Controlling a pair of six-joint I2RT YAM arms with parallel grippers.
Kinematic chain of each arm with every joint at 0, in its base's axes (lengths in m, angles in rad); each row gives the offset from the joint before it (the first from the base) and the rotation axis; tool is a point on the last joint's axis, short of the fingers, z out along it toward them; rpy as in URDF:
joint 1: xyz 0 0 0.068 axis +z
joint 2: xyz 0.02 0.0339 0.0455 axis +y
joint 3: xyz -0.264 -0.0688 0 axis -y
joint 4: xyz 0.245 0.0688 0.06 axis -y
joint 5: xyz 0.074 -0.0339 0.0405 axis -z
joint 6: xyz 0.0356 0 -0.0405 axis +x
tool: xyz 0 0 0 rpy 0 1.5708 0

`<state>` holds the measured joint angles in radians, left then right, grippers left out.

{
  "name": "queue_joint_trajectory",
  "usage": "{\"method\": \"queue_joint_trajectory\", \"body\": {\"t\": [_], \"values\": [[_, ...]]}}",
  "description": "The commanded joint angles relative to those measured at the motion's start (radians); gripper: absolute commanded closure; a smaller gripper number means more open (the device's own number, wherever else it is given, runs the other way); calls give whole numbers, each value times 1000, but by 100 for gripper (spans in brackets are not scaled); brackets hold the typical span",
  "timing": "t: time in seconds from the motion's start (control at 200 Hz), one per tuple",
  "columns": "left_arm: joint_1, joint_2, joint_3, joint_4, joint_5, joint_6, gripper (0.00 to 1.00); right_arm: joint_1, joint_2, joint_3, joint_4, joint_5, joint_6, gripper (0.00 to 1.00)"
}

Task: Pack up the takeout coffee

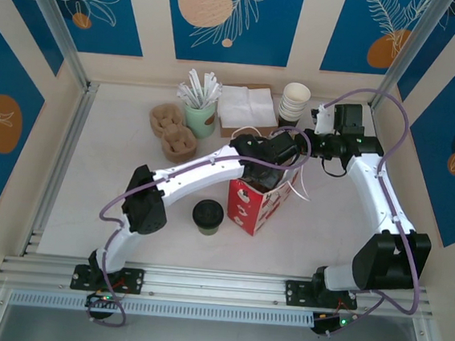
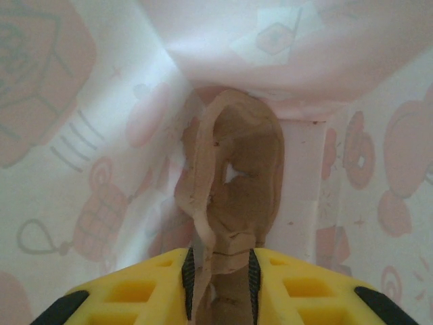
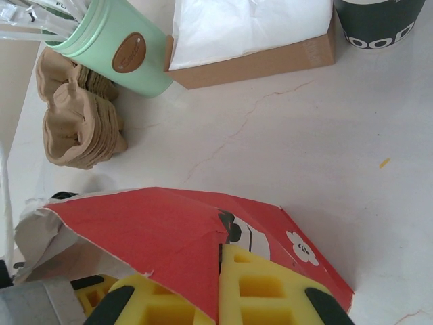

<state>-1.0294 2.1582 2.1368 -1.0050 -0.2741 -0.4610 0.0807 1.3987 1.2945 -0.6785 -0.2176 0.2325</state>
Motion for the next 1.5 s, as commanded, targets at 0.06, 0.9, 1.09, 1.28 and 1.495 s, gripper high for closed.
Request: {"method": "queue_joint_trajectory", "body": {"t": [0.06,0.9,1.09,1.28,1.495], "values": [[-21,-109,-53,106,31,84,74,-8,-29,-1,-16,-47,0,93],[-9,-108,-108,99,67,331,75,-38,2,37,-68,-123,22,93],[29,-87,-67,78,103,235,78,-37,-43,-3,-30,-144,11,93],[32,-58,-77,75,150,222,81,-38,-71,-31,8,-153,27,94],[38,-47,-153,142,154,226,86,-35,-75,-54,44,-160,43,95]]}}
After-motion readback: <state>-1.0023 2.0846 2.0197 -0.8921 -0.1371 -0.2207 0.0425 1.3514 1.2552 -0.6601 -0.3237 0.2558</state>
